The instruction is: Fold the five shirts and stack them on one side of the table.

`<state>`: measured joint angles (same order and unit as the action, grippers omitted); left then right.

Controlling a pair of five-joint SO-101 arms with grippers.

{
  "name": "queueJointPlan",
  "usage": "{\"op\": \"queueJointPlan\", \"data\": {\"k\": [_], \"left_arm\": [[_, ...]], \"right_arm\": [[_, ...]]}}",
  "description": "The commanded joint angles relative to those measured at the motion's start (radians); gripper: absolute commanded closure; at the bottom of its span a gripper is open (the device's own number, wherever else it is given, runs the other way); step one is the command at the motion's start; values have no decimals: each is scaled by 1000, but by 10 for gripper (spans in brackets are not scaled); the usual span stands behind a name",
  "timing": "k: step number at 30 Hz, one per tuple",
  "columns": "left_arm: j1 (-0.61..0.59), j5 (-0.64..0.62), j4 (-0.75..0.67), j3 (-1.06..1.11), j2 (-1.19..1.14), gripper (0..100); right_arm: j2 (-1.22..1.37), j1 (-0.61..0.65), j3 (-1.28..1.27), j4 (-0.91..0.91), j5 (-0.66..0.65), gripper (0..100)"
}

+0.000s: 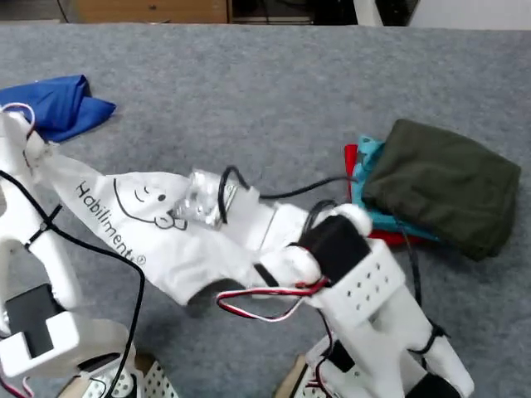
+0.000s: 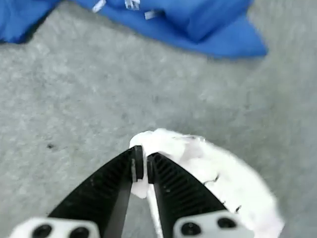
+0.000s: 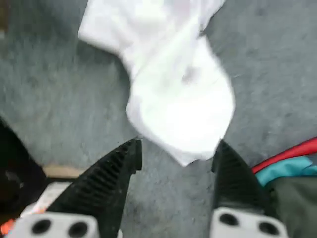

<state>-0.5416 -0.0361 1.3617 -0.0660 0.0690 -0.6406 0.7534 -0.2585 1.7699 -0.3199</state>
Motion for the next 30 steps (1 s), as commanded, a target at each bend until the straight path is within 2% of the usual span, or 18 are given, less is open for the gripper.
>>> {"op": "queueJointPlan", "data": {"k": [1, 5, 10, 17, 23, 30], "left_arm": [[-37, 64, 43, 5, 47, 982], [-89, 126, 92, 26, 48, 982], [-121, 258, 178, 57, 48, 982], [-152, 532, 310, 137, 64, 982], [-229, 640, 278, 244, 248, 982], [-226, 655, 227, 485, 501, 982]], "right_arm": [[91, 13, 225, 14, 35, 846], [309, 13, 401, -31, 34, 869], [700, 18, 639, -118, 34, 839], [1253, 21, 1152, -37, 34, 806], [1600, 30, 1546, 12, 34, 800], [1813, 21, 1681, 12, 34, 803]]}}
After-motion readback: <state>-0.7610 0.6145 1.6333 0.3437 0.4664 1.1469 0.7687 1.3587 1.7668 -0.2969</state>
